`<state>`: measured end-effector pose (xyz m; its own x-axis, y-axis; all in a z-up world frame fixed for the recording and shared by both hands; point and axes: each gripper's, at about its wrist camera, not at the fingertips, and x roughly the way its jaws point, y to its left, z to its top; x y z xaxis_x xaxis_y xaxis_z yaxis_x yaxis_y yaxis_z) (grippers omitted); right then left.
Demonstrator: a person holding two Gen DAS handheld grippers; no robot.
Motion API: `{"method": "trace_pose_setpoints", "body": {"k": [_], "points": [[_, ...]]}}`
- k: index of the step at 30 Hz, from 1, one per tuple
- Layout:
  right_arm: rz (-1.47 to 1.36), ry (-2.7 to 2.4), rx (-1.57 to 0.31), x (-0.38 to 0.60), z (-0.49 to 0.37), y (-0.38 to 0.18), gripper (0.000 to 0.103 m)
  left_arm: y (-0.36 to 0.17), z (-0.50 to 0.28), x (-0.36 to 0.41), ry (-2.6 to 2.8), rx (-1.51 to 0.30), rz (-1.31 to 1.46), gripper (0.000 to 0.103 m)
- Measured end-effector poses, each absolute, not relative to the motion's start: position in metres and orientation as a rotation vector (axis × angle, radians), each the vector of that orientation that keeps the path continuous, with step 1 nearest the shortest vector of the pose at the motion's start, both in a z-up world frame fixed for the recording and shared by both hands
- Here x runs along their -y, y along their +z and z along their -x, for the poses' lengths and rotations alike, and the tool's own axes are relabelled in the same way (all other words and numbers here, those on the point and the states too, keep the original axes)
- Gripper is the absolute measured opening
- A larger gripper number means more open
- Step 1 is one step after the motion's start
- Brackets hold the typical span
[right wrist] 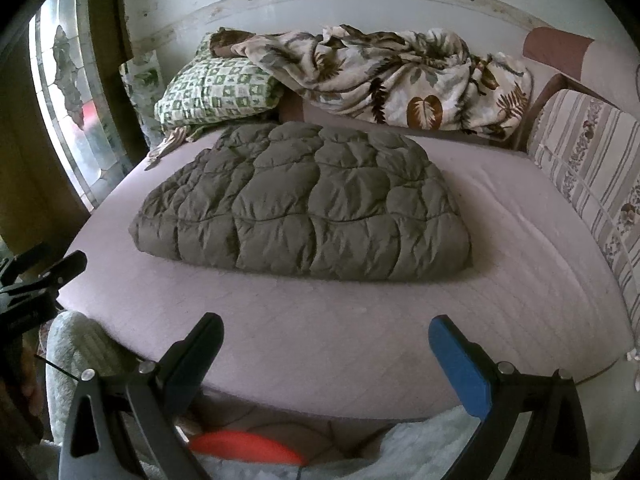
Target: Fold large clothes
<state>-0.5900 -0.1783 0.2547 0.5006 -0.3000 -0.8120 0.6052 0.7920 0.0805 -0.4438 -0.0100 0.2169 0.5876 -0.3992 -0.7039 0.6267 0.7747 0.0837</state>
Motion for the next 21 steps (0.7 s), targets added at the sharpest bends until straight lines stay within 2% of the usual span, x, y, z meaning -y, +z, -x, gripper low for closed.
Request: {"method": "trace_pose_setpoints", "body": {"k": [21], "points": [[-0.362, -0.575, -0.877, 0.166, 0.593, 0.268, 0.103, 0.226, 0.446, -0.007, -0.580, -0.730, -0.296, 0.103]]}}
